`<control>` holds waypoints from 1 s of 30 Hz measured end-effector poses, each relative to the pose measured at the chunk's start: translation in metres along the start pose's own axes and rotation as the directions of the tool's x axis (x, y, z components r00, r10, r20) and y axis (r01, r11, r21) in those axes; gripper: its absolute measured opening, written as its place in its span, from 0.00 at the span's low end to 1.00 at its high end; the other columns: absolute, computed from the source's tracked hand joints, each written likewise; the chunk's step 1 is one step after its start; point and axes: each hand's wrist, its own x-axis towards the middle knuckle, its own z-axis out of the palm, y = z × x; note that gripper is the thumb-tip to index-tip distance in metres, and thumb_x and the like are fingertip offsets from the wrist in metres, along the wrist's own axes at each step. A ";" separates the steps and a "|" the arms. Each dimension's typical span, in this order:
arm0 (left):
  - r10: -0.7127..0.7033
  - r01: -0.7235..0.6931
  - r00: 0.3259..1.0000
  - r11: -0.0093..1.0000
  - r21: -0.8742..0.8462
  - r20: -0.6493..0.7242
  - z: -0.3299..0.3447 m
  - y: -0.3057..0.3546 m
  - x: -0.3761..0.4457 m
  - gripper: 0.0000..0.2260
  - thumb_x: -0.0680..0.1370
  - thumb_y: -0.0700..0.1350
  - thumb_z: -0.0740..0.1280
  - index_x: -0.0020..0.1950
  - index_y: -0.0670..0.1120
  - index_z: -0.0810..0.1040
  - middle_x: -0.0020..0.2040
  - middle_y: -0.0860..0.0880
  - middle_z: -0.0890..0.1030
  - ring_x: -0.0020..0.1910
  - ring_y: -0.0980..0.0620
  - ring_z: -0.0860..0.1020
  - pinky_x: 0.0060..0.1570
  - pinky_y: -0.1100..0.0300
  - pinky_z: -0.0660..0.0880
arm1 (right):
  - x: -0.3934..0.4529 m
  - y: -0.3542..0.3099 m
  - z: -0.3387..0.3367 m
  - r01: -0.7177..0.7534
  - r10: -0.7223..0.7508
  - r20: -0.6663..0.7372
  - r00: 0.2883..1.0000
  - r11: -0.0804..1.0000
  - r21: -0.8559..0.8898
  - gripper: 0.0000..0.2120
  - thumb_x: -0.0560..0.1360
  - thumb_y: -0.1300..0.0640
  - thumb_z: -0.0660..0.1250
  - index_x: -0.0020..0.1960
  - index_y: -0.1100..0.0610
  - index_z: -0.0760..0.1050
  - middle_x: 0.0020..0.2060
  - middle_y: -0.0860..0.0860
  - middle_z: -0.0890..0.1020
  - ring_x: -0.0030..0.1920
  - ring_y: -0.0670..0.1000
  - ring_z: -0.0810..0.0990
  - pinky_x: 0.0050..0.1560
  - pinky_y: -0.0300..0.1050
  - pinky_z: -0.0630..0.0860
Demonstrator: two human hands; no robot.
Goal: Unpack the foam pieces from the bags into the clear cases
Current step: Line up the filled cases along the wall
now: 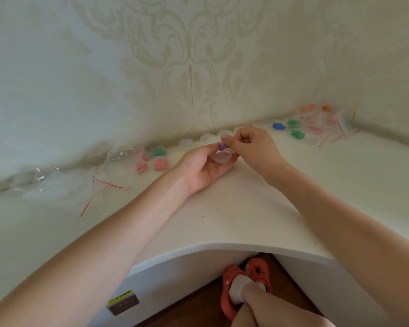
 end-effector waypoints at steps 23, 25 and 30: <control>0.044 -0.032 0.998 0.976 -0.214 0.049 -0.006 0.008 0.002 0.13 0.80 0.32 0.56 0.63 0.33 0.69 0.60 0.28 0.73 0.58 0.36 0.77 0.58 0.46 0.74 | 0.002 -0.007 -0.006 -0.038 0.032 0.035 0.999 0.979 0.201 0.17 0.73 0.69 0.50 0.50 0.57 0.75 0.34 0.49 0.78 0.29 0.42 0.69 0.32 0.36 0.65; 0.060 -0.052 0.998 0.981 -0.188 0.037 -0.005 0.008 0.001 0.14 0.79 0.31 0.57 0.64 0.34 0.68 0.59 0.30 0.74 0.56 0.37 0.78 0.58 0.46 0.74 | 0.002 -0.008 -0.008 -0.040 0.025 0.059 0.998 0.964 0.261 0.16 0.75 0.72 0.51 0.53 0.57 0.71 0.42 0.52 0.80 0.31 0.44 0.75 0.36 0.37 0.71; 0.066 -0.068 0.998 0.983 -0.171 -0.016 -0.006 0.006 0.001 0.11 0.78 0.29 0.53 0.57 0.35 0.70 0.47 0.36 0.77 0.46 0.44 0.78 0.59 0.49 0.75 | 0.000 -0.010 -0.007 -0.076 0.045 0.090 0.995 0.920 0.385 0.02 0.79 0.66 0.61 0.51 0.62 0.70 0.47 0.57 0.81 0.39 0.49 0.83 0.45 0.37 0.80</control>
